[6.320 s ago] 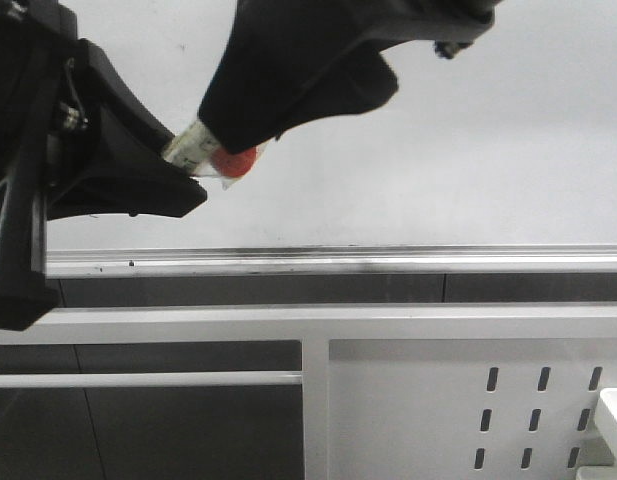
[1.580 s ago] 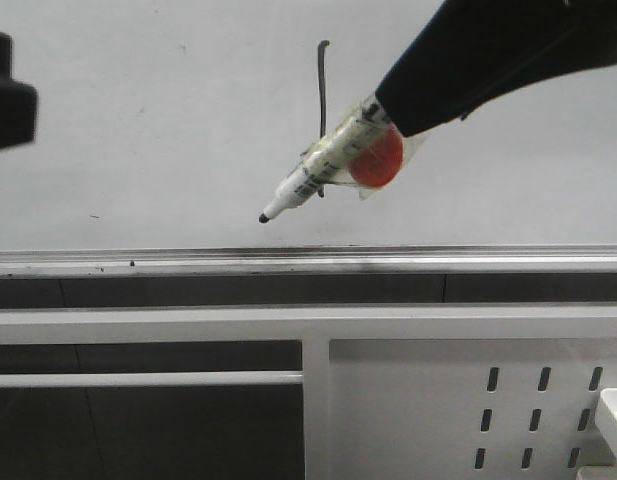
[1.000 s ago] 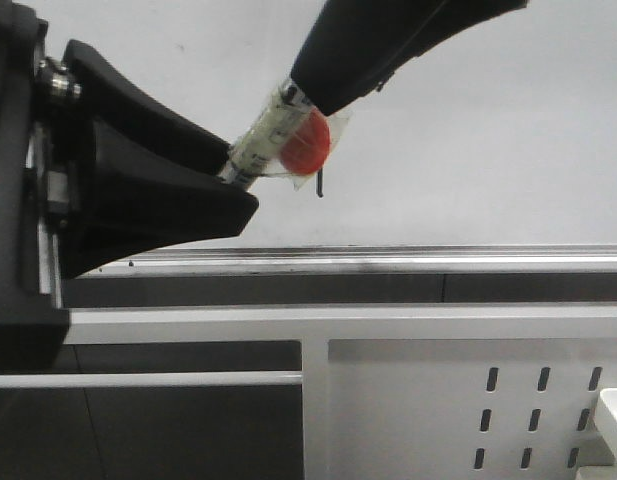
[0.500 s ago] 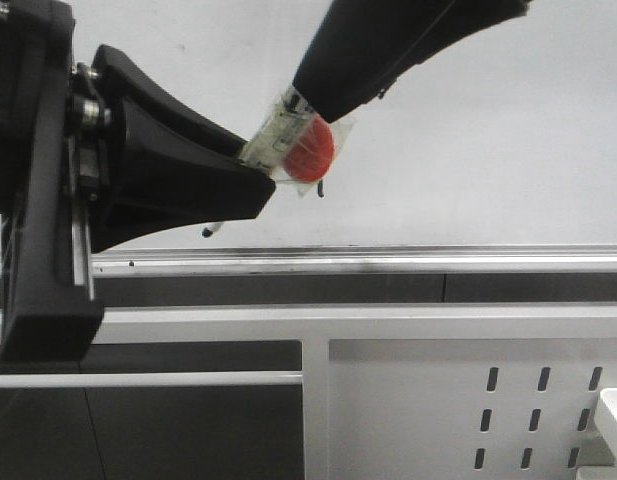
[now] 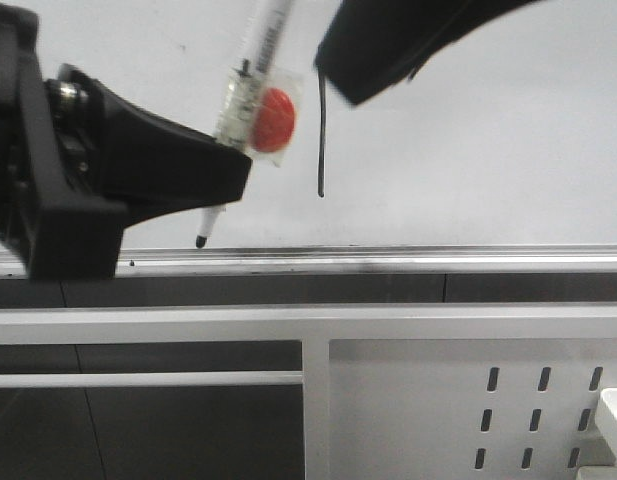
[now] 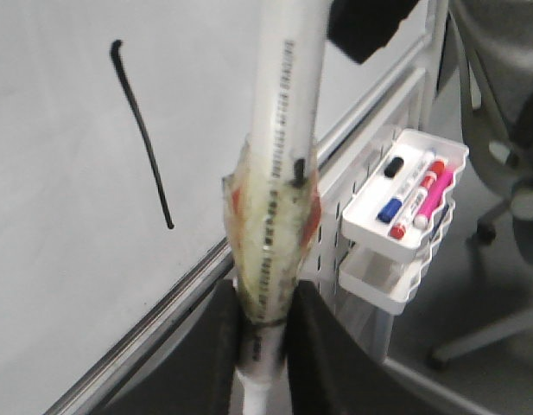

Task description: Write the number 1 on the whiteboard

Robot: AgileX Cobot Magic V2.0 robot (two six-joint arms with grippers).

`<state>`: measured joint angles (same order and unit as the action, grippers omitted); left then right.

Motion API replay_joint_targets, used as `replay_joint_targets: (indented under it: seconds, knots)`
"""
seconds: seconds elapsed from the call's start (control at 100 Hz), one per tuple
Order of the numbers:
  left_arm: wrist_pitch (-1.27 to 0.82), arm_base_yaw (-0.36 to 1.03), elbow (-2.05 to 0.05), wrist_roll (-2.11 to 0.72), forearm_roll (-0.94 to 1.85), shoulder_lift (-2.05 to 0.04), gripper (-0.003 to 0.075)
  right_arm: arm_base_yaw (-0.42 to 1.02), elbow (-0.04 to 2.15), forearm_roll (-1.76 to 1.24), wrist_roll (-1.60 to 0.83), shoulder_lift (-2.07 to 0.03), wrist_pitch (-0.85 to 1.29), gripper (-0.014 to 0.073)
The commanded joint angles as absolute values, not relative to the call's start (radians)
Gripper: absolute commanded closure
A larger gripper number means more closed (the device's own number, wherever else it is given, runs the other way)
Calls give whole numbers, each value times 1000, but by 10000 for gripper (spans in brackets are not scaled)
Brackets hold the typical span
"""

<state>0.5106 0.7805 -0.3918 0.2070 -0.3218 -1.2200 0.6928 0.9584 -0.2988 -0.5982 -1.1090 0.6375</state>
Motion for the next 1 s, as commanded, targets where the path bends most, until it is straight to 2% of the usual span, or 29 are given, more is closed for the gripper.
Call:
replay_joint_targets:
  seconds: [0.0, 0.17, 0.41, 0.57, 0.99]
  knots:
    - [638, 781, -388, 203, -146, -1206, 740, 664, 992, -297, -595, -1041, 591, 92]
    - [730, 781, -369, 72, 127, -1234, 740, 625, 992, -297, -595, -937, 591, 146]
    - [868, 781, -373, 51, 310, -1378, 740, 625, 992, -295, -595, -884, 591, 152]
    - [973, 781, -373, 51, 319, -1440, 740, 625, 990, -295, -595, -891, 606, 152]
    - [1046, 781, -392, 51, 324, -1461, 740, 625, 990, -295, -595, -897, 606, 152]
